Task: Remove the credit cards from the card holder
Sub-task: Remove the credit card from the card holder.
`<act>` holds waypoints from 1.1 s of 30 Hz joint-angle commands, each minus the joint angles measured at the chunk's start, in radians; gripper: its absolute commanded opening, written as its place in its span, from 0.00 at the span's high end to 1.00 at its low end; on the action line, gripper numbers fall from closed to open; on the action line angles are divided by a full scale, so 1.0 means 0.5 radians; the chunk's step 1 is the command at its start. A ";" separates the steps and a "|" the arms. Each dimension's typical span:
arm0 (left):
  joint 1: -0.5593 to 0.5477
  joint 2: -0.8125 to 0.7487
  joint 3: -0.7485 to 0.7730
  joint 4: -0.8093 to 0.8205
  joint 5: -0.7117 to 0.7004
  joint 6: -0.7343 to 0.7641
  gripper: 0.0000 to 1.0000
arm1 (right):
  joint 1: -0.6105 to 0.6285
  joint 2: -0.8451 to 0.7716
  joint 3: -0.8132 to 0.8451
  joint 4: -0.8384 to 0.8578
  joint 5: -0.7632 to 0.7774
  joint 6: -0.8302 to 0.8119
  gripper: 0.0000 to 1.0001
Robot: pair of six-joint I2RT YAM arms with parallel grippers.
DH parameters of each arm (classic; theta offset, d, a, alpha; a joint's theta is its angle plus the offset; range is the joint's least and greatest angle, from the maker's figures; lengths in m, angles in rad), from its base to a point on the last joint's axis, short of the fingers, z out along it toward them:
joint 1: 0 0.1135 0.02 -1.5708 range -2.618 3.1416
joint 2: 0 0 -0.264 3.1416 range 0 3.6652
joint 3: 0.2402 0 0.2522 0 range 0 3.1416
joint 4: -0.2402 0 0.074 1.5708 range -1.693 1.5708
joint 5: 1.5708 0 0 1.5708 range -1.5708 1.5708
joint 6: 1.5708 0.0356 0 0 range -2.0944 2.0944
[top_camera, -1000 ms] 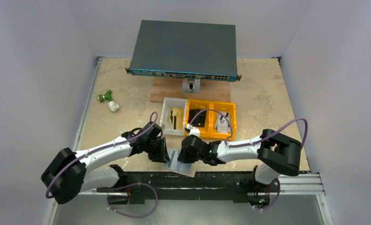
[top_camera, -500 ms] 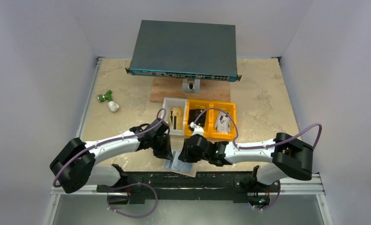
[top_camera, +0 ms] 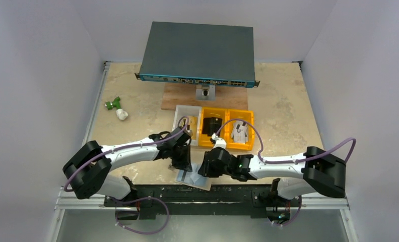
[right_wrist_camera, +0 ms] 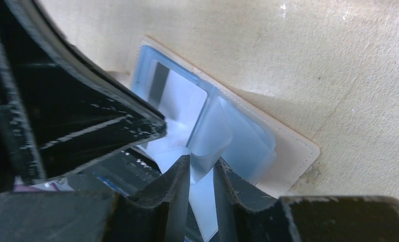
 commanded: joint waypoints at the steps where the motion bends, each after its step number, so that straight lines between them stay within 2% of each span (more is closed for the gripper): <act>1: -0.069 0.024 0.089 0.075 -0.009 -0.031 0.94 | -0.008 -0.155 0.014 -0.090 0.064 0.038 0.74; 9: -0.193 0.121 0.159 0.151 0.027 -0.106 0.93 | -0.008 -0.426 0.035 -0.323 0.182 0.058 0.63; 22: -0.276 0.366 0.189 0.352 0.124 -0.198 0.91 | -0.007 -0.581 -0.004 -0.493 0.254 0.122 0.62; 33: -0.279 0.288 0.174 0.333 0.119 -0.204 0.86 | -0.005 -0.523 0.039 -0.505 0.276 0.100 0.61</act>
